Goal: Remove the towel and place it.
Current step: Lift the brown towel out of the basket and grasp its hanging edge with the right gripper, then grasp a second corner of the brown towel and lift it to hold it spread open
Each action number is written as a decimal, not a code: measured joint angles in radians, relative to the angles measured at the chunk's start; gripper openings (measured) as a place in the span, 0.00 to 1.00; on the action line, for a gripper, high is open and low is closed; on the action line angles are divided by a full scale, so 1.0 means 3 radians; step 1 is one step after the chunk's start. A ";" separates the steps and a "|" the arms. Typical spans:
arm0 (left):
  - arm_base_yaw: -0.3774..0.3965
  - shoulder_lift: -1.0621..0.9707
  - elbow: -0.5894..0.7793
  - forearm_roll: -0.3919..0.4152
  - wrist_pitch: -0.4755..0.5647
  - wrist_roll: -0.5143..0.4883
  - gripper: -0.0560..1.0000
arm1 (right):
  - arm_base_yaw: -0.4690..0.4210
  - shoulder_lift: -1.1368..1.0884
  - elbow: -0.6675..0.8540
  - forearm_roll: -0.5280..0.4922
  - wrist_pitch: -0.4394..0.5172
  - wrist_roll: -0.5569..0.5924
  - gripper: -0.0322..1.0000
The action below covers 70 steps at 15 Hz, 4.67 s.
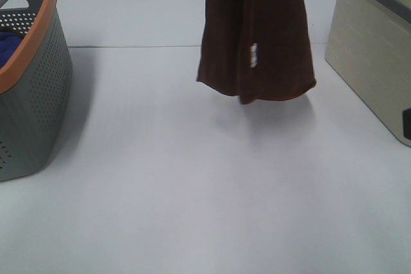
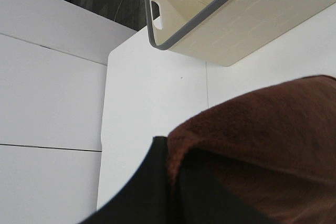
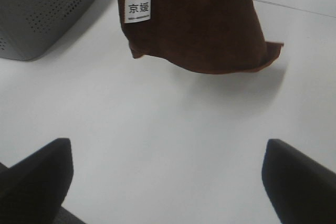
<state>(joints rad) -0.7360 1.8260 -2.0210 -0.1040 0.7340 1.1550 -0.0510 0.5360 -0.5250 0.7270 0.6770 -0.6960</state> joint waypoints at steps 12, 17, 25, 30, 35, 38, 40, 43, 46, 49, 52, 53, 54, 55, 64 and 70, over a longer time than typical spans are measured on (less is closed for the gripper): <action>-0.0257 0.0187 0.0000 -0.0050 -0.0317 -0.0003 0.06 | 0.0000 0.1033 0.0000 0.2493 0.0340 -0.2657 0.85; -0.0263 0.0230 0.0000 -0.0060 -0.0413 -0.0003 0.06 | 0.0503 0.1583 -0.0007 0.2693 -0.0077 -0.3100 0.82; -0.0263 0.0230 0.0000 -0.0060 -0.0390 -0.0003 0.06 | 0.0507 0.2457 -0.0083 0.3313 -0.0450 -0.4123 0.81; -0.0263 0.0230 0.0000 -0.0060 -0.0373 -0.0003 0.06 | 0.0507 0.2813 -0.0280 0.3337 -0.0467 -0.4220 0.79; -0.0263 0.0230 0.0000 -0.0050 -0.0370 -0.0003 0.06 | 0.0507 0.3050 -0.0280 0.3337 0.0073 -0.4227 0.77; -0.0263 0.0230 0.0000 -0.0050 -0.0370 -0.0003 0.06 | 0.0507 0.3187 -0.0290 0.3337 0.0073 -0.4320 0.77; -0.0263 0.0230 0.0000 -0.0050 -0.0370 -0.0003 0.06 | 0.0507 0.3357 -0.0330 0.3343 0.0023 -0.4503 0.77; -0.0263 0.0230 0.0000 -0.0050 -0.0370 -0.0003 0.06 | 0.0507 0.3497 -0.0340 0.3343 0.0137 -0.4583 0.76; -0.0263 0.0230 0.0000 -0.0050 -0.0357 -0.0003 0.06 | 0.0507 0.3517 -0.0347 0.3240 0.0293 -0.4447 0.66; -0.0263 0.0230 0.0000 -0.0047 -0.0303 -0.0003 0.06 | 0.0507 0.3517 -0.0350 0.3047 0.0403 -0.4277 0.61; -0.0263 0.0230 0.0000 -0.0040 -0.0297 -0.0003 0.06 | 0.0507 0.3517 -0.0350 0.3053 0.0220 -0.4327 0.60; -0.0263 0.0230 0.0000 -0.0040 -0.0297 -0.0003 0.06 | 0.0507 0.3517 -0.0350 0.3193 0.0157 -0.4483 0.57; -0.0263 0.0230 0.0000 -0.0040 -0.0297 -0.0003 0.06 | 0.0507 0.3517 -0.0350 0.3280 0.0140 -0.4583 0.53; -0.0263 0.0230 0.0000 -0.0040 -0.0297 -0.0003 0.06 | 0.0507 0.3517 -0.0350 0.3310 0.0113 -0.4650 0.51; -0.0263 0.0230 0.0000 -0.0037 -0.0297 -0.0003 0.06 | 0.0507 0.3787 -0.0353 0.3340 0.0010 -0.4777 0.48; -0.0263 0.0250 0.0000 -0.0037 -0.0297 -0.0003 0.06 | 0.0507 0.3877 -0.0353 0.3340 0.0023 -0.4803 0.36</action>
<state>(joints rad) -0.8150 1.9010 -2.0210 -0.1150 0.6450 1.1540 0.1010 1.6990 -0.6310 1.7290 0.6840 -2.1370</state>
